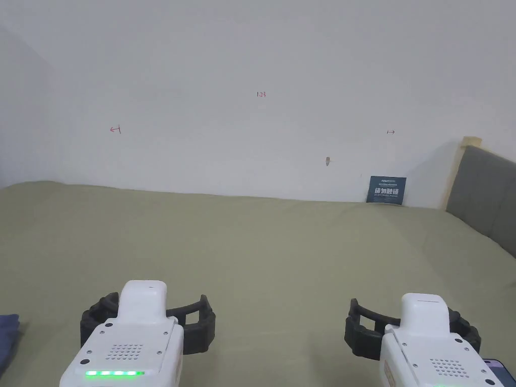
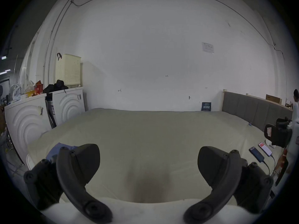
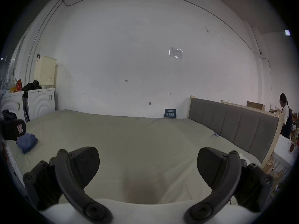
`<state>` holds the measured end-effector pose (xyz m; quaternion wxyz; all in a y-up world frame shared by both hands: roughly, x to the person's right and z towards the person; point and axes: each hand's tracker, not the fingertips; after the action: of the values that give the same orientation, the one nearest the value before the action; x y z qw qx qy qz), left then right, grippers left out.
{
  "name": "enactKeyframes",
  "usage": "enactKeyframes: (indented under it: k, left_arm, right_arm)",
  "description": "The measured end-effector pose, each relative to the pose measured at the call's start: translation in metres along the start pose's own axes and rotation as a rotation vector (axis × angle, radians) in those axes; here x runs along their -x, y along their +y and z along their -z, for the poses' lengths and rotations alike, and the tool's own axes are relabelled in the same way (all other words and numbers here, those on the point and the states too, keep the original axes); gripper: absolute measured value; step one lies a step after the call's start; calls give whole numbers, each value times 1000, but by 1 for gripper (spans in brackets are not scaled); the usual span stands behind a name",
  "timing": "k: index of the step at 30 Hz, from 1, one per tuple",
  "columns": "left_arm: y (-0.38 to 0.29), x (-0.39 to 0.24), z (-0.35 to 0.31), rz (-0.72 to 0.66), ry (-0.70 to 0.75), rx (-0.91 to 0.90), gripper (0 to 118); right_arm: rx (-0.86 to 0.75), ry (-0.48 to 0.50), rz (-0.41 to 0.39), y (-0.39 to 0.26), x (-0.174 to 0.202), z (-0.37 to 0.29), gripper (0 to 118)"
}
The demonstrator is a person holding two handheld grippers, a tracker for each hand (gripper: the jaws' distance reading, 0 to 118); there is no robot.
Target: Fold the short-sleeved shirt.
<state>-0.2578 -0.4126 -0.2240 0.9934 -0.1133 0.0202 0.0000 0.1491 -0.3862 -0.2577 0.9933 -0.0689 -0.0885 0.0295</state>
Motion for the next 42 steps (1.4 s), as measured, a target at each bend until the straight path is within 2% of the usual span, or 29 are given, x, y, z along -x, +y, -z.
enactKeyframes:
  k: [7, 19, 26, 40, 42]
  left_arm:
    - [3, 11, 7, -8, -88, 12, 118]
    - [6, 7, 1, 17, -22, -2, 118]
    - [10, 8, -2, 21, -57, -13, 118]
    - [14, 7, -4, -2, -57, -16, 118]
    - [14, 8, -4, -5, -56, -14, 118]
  right_arm:
    - [6, 30, 14, 2, -5, 0, 118]
    - [5, 37, 56, 13, -8, -2, 118]
    - [6, 65, 55, 15, -12, -5, 118]
    - [-23, 35, 59, 22, -13, -6, 118]
    - [-21, 59, 69, 23, -16, -7, 118]
